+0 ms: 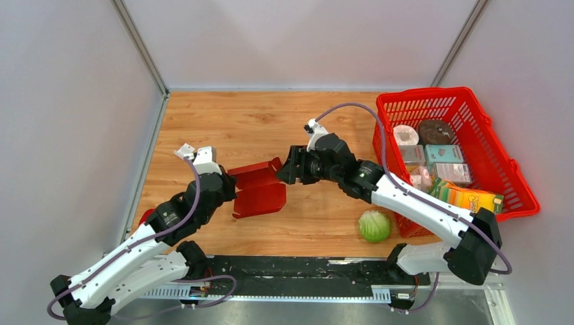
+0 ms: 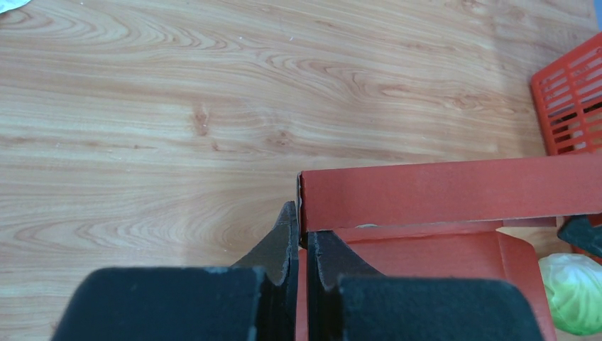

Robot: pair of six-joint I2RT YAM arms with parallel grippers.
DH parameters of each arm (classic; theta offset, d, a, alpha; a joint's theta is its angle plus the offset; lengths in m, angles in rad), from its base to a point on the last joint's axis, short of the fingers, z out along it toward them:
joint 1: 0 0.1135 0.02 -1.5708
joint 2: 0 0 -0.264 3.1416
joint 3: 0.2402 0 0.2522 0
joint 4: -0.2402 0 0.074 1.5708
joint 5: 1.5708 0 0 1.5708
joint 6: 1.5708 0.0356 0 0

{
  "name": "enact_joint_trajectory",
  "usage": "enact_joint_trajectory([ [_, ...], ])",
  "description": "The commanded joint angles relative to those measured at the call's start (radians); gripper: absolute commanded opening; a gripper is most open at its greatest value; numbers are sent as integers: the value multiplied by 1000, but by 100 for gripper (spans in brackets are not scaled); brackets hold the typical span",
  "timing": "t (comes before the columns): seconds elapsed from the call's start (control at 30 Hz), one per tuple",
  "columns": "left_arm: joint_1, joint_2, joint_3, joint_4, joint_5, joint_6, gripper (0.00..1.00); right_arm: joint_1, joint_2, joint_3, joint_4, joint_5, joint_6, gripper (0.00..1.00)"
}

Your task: Fold the paper box

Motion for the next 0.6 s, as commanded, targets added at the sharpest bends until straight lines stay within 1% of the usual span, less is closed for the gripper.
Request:
enact_joint_trajectory([
  [0.0,-1,-19,0,16,-6,-24,0,7,-82,-54,-11,-58,-23,65],
  [0.03,-1,-19,0,14,-9,-22,0,14,-88,-72,9,-71,-6,64],
  [0.07,-1,-21,0,11,-11,-21,0,20,-94,-88,65,-81,-4,59],
  [0.13,-1,-21,-1,8,-11,-22,0,31,-109,-116,97,-59,2,54],
  [0.17,-1,-24,-1,6,-9,-24,0,29,-114,-120,122,-46,8,49],
  [0.27,-1,-32,-4,3,-9,-27,0,32,-117,-129,170,-11,26,42],
  [0.3,-1,-33,-4,3,-11,-28,0,31,-116,-131,184,-11,31,41],
  [0.33,-1,-33,-4,3,-14,-27,0,31,-111,-135,195,-9,37,36],
  [0.43,-1,-32,0,2,-17,-28,0,38,-103,-148,230,18,49,30],
  [0.57,-1,-27,-4,9,-9,-34,0,43,-94,-137,256,47,34,30],
])
